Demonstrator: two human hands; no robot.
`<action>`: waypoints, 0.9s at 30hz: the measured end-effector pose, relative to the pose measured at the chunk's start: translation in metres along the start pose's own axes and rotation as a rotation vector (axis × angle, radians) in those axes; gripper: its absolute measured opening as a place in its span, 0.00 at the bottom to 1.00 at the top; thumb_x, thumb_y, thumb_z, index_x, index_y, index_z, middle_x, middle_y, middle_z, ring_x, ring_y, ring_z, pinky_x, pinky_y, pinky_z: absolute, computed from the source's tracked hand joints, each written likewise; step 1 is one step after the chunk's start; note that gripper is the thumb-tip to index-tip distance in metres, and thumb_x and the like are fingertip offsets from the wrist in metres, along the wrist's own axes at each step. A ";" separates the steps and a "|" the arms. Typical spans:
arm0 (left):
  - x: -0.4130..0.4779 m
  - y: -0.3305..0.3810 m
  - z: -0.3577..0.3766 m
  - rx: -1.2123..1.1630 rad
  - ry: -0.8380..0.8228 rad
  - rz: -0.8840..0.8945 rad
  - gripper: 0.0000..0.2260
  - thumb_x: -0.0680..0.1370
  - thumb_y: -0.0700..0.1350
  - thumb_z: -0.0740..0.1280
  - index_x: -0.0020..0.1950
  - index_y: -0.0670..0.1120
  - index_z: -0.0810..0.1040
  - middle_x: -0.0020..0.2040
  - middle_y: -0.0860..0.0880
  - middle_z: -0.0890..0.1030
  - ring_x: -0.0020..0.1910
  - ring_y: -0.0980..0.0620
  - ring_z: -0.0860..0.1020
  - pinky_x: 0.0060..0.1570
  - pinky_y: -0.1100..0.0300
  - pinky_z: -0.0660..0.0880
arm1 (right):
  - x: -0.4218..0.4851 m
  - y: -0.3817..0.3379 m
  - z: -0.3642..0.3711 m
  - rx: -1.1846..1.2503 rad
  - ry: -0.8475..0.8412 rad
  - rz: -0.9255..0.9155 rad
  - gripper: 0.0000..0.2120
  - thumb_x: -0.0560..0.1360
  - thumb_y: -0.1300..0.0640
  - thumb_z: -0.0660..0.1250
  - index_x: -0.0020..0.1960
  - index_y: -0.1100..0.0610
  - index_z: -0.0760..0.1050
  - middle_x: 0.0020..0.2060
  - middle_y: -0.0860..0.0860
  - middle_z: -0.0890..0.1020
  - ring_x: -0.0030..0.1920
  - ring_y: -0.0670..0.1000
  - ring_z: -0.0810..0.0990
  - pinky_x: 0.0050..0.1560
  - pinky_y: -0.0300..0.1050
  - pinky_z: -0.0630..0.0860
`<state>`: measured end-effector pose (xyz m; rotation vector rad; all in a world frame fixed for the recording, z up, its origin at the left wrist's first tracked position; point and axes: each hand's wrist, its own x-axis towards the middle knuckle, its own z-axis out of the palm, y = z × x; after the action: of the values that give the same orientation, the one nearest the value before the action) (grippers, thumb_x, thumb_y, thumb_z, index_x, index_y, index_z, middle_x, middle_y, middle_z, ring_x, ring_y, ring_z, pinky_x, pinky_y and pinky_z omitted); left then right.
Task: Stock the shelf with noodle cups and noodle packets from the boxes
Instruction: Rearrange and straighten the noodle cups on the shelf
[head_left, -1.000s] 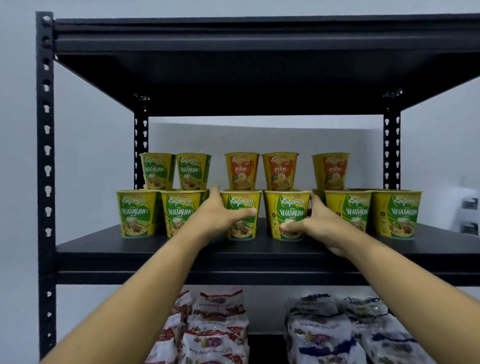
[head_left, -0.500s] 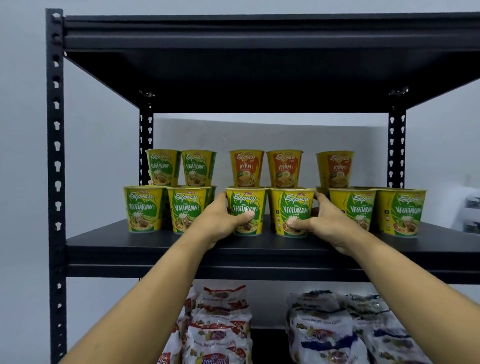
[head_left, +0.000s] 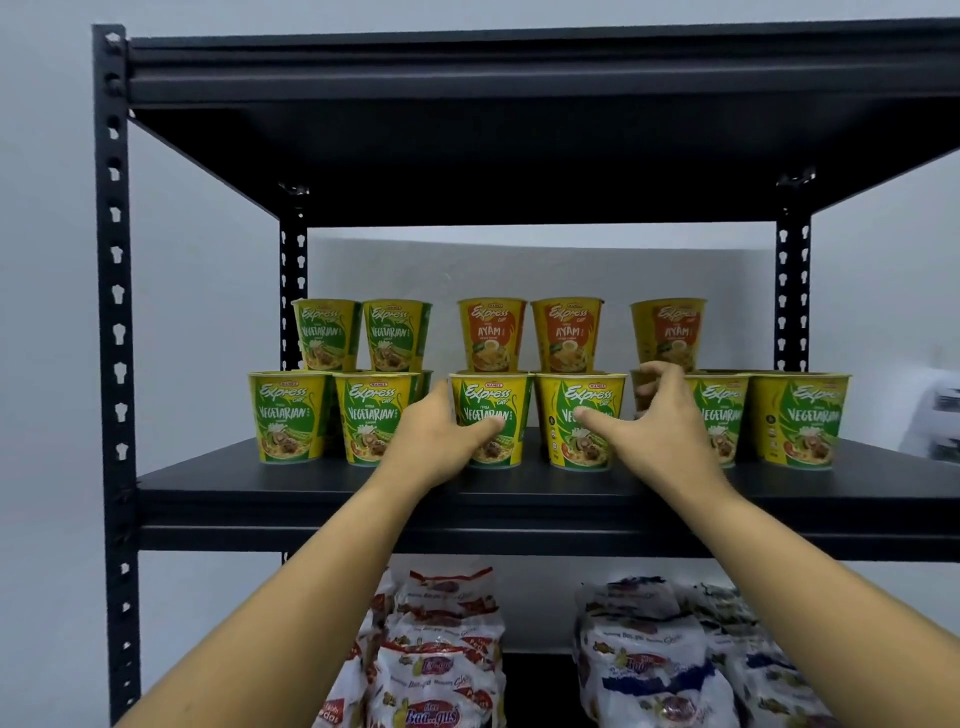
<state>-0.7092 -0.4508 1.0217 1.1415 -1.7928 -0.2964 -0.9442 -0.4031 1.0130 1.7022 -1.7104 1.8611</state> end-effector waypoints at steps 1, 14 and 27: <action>-0.003 0.002 -0.002 0.051 0.030 0.018 0.28 0.78 0.58 0.73 0.73 0.48 0.70 0.60 0.51 0.78 0.54 0.55 0.74 0.50 0.59 0.70 | -0.003 0.000 -0.001 -0.002 0.055 -0.062 0.39 0.67 0.41 0.80 0.70 0.54 0.66 0.61 0.51 0.74 0.61 0.51 0.74 0.60 0.50 0.77; -0.048 -0.005 -0.061 0.340 -0.075 0.080 0.19 0.81 0.56 0.69 0.70 0.51 0.79 0.62 0.52 0.82 0.59 0.53 0.79 0.63 0.54 0.77 | -0.028 -0.063 0.017 -0.251 -0.656 -0.525 0.25 0.80 0.37 0.64 0.73 0.45 0.71 0.69 0.42 0.76 0.67 0.43 0.72 0.68 0.44 0.71; -0.067 -0.067 -0.143 0.526 -0.088 -0.112 0.14 0.82 0.58 0.65 0.61 0.52 0.83 0.56 0.51 0.83 0.54 0.51 0.79 0.57 0.53 0.78 | -0.053 -0.126 0.115 -0.519 -0.876 -0.278 0.32 0.81 0.32 0.52 0.70 0.54 0.74 0.66 0.54 0.78 0.62 0.57 0.77 0.62 0.52 0.76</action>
<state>-0.5466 -0.3944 1.0138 1.6179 -1.9471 0.0712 -0.7662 -0.4112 1.0252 2.4722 -1.7965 0.4605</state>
